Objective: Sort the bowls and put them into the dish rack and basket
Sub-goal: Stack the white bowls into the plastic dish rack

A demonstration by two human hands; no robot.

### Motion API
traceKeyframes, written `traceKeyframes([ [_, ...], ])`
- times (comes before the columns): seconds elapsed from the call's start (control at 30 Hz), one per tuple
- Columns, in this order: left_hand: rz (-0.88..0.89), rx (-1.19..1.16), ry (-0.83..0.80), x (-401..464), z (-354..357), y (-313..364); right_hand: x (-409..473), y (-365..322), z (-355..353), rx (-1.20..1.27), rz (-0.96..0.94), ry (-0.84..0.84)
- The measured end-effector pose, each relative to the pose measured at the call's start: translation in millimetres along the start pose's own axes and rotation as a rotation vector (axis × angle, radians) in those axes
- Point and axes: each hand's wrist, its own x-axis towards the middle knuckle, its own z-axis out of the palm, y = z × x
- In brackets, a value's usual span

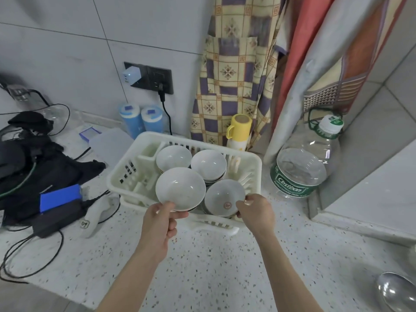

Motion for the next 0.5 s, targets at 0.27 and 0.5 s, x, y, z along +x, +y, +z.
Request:
traceKeyframes([
  [0.27, -0.033, 0.032, -0.079, 10, -10, 11, -1, -8, 13, -0.326, -0.005, 0.068],
  [0.5, -0.061, 0.065, -0.17, 24, -13, 15, -1, -10, 20, -0.561, -0.022, 0.06],
])
